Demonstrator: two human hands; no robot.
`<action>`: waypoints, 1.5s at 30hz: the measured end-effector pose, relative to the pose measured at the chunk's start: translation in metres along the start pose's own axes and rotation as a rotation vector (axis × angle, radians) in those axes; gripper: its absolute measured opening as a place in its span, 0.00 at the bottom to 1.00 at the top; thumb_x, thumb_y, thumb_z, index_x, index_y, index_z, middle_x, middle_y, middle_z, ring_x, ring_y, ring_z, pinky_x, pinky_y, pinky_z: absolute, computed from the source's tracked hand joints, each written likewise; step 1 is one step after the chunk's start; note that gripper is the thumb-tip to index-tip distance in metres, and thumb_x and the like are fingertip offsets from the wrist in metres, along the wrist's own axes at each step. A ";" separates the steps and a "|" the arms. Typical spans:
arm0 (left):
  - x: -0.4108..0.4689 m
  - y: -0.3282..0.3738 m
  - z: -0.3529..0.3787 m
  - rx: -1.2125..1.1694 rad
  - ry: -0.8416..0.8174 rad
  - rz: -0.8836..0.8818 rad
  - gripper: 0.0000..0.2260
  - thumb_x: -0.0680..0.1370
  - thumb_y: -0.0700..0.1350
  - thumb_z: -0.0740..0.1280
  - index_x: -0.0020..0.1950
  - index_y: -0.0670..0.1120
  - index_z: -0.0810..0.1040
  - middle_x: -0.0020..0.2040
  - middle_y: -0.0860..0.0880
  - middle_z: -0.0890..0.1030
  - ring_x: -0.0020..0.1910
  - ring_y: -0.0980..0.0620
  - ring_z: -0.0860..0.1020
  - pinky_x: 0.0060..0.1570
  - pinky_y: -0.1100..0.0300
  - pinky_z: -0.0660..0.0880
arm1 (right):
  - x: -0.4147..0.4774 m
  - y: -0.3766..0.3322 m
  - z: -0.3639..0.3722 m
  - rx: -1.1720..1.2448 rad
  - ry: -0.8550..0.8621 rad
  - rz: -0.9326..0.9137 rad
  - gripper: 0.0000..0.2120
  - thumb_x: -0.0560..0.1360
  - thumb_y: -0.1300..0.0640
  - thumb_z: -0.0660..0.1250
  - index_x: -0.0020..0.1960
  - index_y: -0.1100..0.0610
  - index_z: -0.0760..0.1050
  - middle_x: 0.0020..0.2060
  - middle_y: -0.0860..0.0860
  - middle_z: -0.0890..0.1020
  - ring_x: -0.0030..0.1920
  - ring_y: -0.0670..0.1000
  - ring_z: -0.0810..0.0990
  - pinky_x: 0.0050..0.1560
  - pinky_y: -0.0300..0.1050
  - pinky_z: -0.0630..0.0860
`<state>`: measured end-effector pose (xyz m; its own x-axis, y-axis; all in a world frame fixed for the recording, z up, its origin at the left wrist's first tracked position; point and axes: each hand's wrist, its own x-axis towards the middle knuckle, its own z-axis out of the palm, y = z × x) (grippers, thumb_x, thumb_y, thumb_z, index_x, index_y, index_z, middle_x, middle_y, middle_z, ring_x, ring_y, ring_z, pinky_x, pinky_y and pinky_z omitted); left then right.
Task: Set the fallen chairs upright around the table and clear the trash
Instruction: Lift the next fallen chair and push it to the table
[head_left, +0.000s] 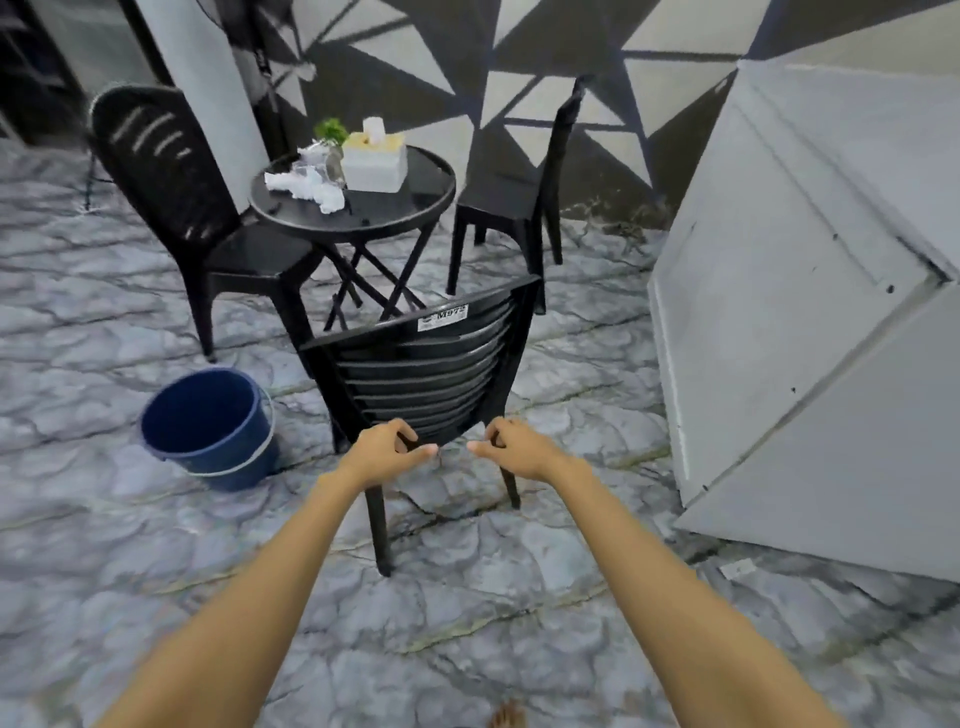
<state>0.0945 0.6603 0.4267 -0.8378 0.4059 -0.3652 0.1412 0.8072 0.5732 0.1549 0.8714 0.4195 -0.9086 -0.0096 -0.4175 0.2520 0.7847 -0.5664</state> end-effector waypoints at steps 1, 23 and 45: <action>0.002 0.004 -0.003 -0.029 0.040 -0.016 0.17 0.73 0.60 0.66 0.53 0.48 0.72 0.48 0.47 0.77 0.48 0.50 0.76 0.47 0.59 0.72 | 0.004 -0.001 -0.012 0.002 0.013 -0.043 0.24 0.76 0.37 0.58 0.59 0.55 0.69 0.53 0.53 0.70 0.52 0.52 0.71 0.53 0.47 0.70; 0.067 0.070 -0.067 -0.265 0.752 -0.252 0.12 0.73 0.54 0.69 0.54 0.54 0.74 0.60 0.46 0.72 0.58 0.51 0.71 0.58 0.60 0.65 | 0.173 0.018 -0.189 -0.139 0.040 -0.622 0.21 0.75 0.37 0.60 0.59 0.50 0.72 0.56 0.46 0.74 0.58 0.48 0.73 0.67 0.57 0.64; 0.088 -0.007 -0.098 -0.563 0.487 -0.336 0.39 0.48 0.72 0.72 0.54 0.57 0.73 0.57 0.50 0.71 0.48 0.52 0.70 0.51 0.59 0.68 | 0.237 0.071 -0.205 0.421 -0.020 -0.457 0.28 0.50 0.31 0.75 0.40 0.48 0.77 0.44 0.45 0.80 0.48 0.47 0.78 0.49 0.41 0.71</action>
<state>-0.0317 0.6483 0.4623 -0.9418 -0.1560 -0.2979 -0.3361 0.4636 0.8198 -0.1106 1.0520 0.4265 -0.9501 -0.3021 -0.0776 -0.0477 0.3864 -0.9211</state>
